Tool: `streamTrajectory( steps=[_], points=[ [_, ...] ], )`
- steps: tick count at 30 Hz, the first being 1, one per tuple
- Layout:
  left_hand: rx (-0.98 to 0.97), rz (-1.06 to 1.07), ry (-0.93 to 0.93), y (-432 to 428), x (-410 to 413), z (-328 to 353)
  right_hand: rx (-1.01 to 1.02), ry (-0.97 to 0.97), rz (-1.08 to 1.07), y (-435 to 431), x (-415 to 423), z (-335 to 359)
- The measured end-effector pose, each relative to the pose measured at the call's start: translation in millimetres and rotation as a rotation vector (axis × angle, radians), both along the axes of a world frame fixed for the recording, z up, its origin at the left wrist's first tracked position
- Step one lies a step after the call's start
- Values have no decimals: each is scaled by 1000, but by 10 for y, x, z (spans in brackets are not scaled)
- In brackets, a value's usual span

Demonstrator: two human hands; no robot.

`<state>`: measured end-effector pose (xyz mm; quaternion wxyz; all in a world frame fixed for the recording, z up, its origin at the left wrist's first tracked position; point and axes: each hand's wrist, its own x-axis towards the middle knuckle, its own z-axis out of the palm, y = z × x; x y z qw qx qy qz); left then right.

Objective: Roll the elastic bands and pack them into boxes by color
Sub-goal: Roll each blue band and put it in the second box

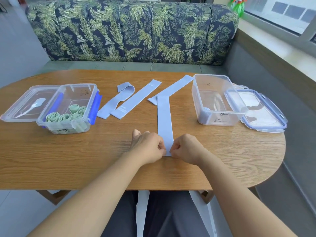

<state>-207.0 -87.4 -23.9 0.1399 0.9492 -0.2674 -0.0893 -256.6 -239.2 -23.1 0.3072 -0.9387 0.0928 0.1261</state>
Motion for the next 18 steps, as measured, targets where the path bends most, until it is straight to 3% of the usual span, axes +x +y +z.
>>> streamTrajectory(
  steps=[6,13,18],
  points=[
    [158,71,38,-125,137,61,95,114,-81,-40,108,79],
    [-82,-43,46,37,75,-24,90,212,-39,-78,168,120],
    [-110,-273,-122,112,-28,-113,116,228,-39,-83,179,120]
  ],
)
